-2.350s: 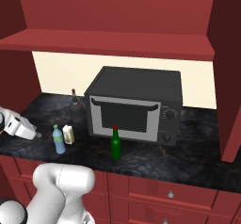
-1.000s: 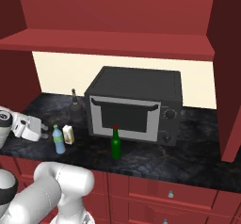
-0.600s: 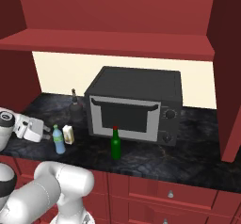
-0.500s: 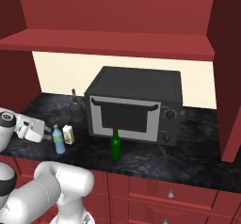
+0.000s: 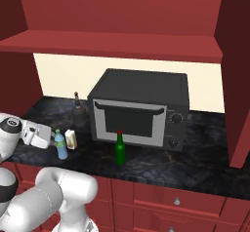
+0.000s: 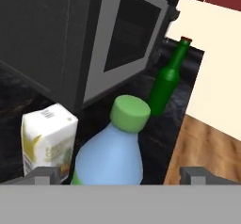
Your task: Sort all alcoholic drinks to one cabinet, and non-alcoholic drinks to the other.
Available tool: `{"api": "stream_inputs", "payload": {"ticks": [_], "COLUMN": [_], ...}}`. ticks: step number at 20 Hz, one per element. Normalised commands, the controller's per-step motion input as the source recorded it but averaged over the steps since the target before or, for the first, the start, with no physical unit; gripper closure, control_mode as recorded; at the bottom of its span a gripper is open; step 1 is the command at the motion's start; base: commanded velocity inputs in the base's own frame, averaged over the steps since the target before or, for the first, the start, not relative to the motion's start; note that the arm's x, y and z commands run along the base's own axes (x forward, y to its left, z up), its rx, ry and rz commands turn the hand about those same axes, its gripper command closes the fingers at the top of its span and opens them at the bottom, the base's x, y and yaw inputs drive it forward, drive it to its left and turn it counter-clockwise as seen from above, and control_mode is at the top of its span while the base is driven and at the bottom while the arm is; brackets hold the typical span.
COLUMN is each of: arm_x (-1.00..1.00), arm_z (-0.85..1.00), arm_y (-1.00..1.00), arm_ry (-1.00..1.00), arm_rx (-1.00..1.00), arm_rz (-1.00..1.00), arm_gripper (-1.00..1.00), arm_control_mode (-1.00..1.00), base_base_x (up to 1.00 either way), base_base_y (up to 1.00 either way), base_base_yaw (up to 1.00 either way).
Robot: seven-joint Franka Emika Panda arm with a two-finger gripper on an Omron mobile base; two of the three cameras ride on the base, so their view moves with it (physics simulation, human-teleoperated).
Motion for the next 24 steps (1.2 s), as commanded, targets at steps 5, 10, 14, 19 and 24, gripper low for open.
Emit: {"api": "stream_inputs", "payload": {"ticks": [5, 10, 14, 19, 24], "arm_x": [0.11, 0.08, 0.0, -0.26, -0.31], "arm_z": [-0.07, -0.07, -0.01, 0.4, 0.7], "arm_y": [-0.02, -0.05, -0.04, -0.2, -0.06], "arm_ry": [0.0, 0.0, 0.0, -0.01, 0.0], "arm_rx": [0.0, 0.0, 0.0, 0.01, 0.09], "arm_rz": [0.0, 0.0, 0.0, 0.0, 0.07], "arm_gripper": [-1.0, -1.0, 1.0, 1.0, 1.0], "arm_control_mode": [-1.0, -1.0, -1.0, -1.0, -1.0], "base_base_x": [0.0, 0.0, 0.0, 0.0, 0.0], "base_base_y": [0.0, 0.0, 0.0, 0.0, 0.0], "base_base_yaw": [0.0, 0.0, 0.0, 0.0, 0.0]}}
